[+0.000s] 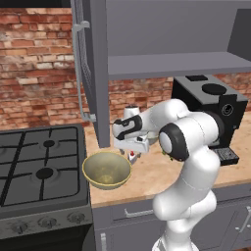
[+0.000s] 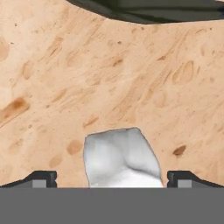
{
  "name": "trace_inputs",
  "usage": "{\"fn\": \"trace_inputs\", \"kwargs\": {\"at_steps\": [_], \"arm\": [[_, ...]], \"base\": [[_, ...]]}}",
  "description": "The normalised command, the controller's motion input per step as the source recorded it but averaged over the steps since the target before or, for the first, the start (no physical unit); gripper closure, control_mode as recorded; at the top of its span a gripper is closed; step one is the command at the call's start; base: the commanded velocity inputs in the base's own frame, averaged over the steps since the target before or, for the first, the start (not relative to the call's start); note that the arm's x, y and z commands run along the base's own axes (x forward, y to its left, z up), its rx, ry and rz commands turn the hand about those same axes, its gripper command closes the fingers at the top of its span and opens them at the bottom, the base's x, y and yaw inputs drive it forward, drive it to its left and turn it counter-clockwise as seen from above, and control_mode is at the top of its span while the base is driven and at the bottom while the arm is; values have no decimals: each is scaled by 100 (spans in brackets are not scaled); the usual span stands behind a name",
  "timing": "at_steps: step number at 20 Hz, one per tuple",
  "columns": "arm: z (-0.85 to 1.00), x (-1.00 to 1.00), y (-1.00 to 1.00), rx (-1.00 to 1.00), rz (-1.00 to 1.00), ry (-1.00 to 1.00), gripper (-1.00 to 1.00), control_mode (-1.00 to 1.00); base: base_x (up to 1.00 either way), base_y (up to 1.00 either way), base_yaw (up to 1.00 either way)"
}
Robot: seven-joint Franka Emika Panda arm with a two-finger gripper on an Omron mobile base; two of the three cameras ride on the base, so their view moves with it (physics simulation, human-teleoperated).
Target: Pick both bowls and place them on the counter. Then place the cake in one bowl and place the broccoli in the other bowl.
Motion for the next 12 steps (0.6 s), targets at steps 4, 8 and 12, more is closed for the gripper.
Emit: {"fn": "trace_inputs", "kwargs": {"at_steps": [4,8,12], "arm": [[-14,-2,-6,0,0,1,-100,-100],[-11,-15,-15,0,0,0,-100,-100],[-5,-35,-23,3,0,0,-100,-100]], "base": [[0,0,0],[0,0,0],[0,0,0]]}}
